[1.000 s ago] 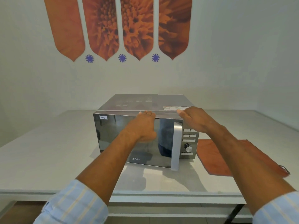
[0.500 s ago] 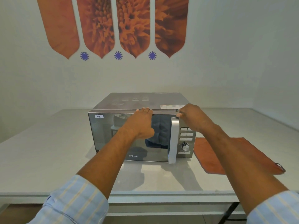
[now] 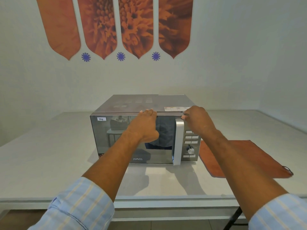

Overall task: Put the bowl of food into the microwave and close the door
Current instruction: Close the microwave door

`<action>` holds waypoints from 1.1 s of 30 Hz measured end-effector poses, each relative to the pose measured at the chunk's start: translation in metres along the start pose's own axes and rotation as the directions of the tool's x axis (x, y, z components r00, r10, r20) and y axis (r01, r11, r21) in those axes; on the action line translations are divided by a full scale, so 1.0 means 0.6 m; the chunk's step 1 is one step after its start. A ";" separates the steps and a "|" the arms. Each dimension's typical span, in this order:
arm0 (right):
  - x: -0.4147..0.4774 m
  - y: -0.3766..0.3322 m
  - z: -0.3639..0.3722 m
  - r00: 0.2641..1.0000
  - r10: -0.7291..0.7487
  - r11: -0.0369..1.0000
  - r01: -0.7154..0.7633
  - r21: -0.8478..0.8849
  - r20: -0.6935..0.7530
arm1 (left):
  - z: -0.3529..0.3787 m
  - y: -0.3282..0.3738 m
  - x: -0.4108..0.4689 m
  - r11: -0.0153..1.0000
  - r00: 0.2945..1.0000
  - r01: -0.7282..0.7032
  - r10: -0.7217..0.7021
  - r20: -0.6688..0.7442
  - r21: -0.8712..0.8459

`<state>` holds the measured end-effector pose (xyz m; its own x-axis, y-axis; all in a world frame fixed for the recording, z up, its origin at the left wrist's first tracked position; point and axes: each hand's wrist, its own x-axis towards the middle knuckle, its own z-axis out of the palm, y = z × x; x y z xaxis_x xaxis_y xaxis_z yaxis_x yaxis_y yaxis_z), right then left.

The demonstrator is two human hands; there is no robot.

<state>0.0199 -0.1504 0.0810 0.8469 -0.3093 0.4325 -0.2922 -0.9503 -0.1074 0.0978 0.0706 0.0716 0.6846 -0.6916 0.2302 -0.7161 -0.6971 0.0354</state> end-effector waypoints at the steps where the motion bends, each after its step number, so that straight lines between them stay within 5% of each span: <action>1: 0.000 -0.002 0.000 1.000 0.011 1.000 -0.011 -0.007 0.003 | 0.002 -0.001 0.001 1.000 1.000 -0.001 0.001 -0.004 0.001; 33: 0.010 0.001 0.043 0.983 0.088 0.993 -0.074 0.090 -0.162 | 0.020 -0.001 0.009 1.000 0.997 0.016 -0.017 -0.080 -0.019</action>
<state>0.0362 -0.1539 0.0607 0.7349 -0.3820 0.5604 -0.3129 -0.9241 -0.2196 0.1035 0.0649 0.0609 0.6837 -0.6621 0.3069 -0.7078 -0.7041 0.0576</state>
